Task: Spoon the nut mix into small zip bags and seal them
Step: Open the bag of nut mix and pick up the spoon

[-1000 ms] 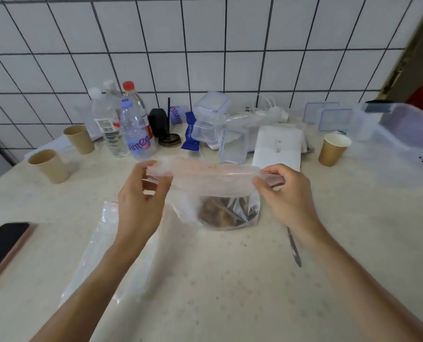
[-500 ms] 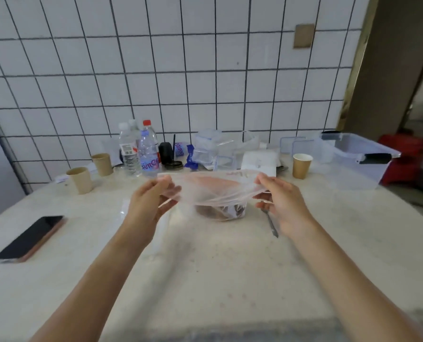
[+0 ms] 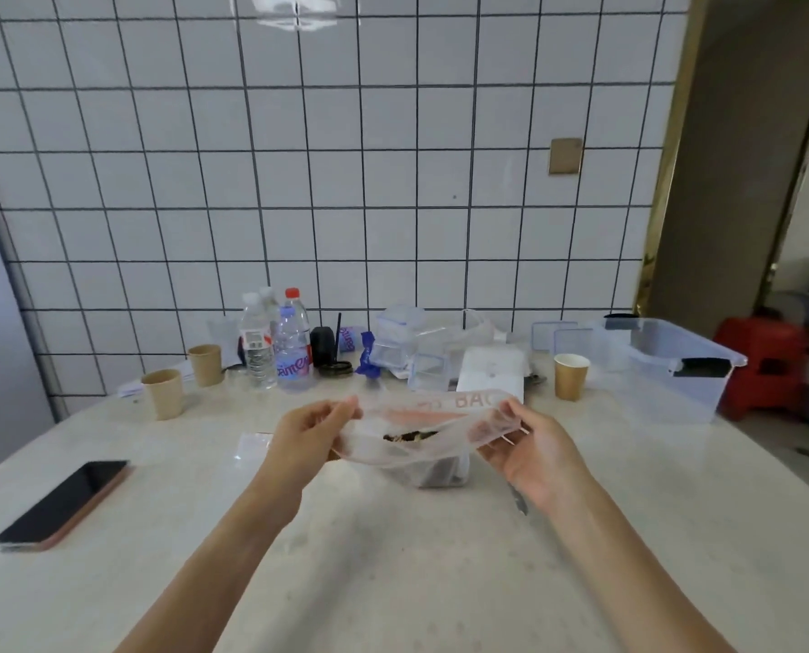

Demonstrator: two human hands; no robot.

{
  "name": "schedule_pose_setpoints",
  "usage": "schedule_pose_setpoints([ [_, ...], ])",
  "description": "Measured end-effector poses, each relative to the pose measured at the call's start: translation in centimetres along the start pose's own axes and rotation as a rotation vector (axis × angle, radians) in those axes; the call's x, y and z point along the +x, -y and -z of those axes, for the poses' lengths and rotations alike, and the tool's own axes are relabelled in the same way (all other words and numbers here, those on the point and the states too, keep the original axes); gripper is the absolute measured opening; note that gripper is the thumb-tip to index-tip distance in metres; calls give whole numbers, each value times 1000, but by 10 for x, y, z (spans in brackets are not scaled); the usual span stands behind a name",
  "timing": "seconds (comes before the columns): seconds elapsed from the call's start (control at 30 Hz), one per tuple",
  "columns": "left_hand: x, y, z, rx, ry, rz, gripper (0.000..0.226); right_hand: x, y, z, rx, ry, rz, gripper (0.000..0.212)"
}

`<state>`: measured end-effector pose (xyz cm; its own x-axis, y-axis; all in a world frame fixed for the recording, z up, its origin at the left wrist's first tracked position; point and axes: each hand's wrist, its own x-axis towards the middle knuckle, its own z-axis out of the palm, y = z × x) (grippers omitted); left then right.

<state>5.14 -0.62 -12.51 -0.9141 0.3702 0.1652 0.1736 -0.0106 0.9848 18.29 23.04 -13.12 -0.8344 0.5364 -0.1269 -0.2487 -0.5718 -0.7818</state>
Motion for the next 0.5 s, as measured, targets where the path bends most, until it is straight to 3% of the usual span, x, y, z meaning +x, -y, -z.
schedule_pose_setpoints([
  [0.1, 12, -1, -1, -306, 39, 169, 26, 9, -4, -3, -14, 11, -19, 17],
  [0.27, 31, 2, -3, -887, 159, 437, 23, 28, -15, -6, 42, 55, -65, 27],
  [0.37, 38, 9, -7, -1016, 204, 482, 21, 37, -19, -4, 44, 74, -71, 25],
  [0.5, 46, 24, -11, -1056, 222, 524, 37, 45, -20, -1, 70, 84, -60, 32],
])
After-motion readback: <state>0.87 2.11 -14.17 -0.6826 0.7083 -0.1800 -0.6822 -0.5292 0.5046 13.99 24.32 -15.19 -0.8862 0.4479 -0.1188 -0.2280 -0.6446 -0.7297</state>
